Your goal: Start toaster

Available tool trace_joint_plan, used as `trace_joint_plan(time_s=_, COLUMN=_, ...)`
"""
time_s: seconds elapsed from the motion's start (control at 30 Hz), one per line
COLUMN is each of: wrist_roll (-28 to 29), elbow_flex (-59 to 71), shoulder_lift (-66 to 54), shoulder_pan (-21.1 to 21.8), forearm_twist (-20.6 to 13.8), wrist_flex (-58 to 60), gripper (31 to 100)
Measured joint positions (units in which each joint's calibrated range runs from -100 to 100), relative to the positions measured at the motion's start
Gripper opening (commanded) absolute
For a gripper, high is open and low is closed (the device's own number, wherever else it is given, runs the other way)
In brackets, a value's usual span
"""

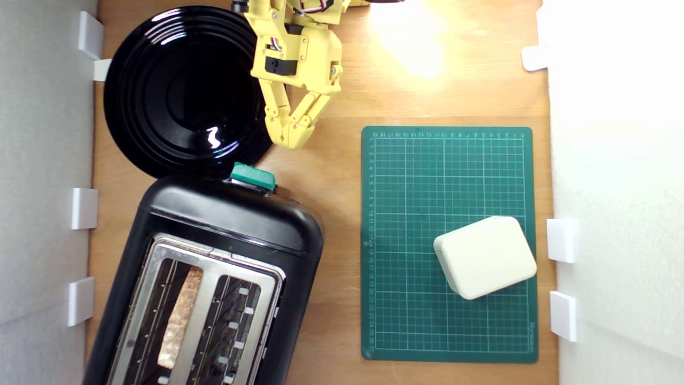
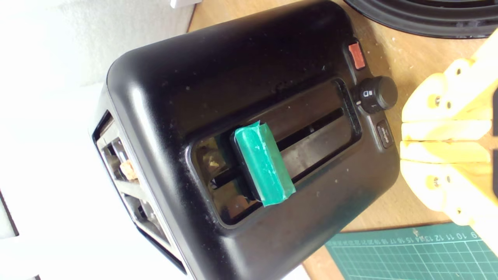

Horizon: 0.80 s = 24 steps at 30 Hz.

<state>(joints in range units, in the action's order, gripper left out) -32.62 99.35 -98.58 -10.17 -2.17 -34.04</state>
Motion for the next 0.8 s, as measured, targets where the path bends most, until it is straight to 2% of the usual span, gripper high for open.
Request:
trace_joint_plan(time_s=0.23, wrist_roll=0.0, elbow_flex=0.0, shoulder_lift=0.0, shoulder_pan=0.0, forearm_twist=0.0, wrist_flex=0.0, gripper=31.3)
trace_joint_plan(time_s=0.43, wrist_roll=-2.1, elbow_flex=-1.8, shoulder_lift=0.9, shoulder_pan=0.0, forearm_twist=-2.2, wrist_flex=0.0, gripper=31.3)
trace_joint_plan(time_s=0.8, wrist_roll=-8.7, elbow_flex=-18.9, shoulder_lift=18.9, shoulder_pan=-0.1, forearm_twist=-2.5, wrist_flex=0.0, gripper=31.3)
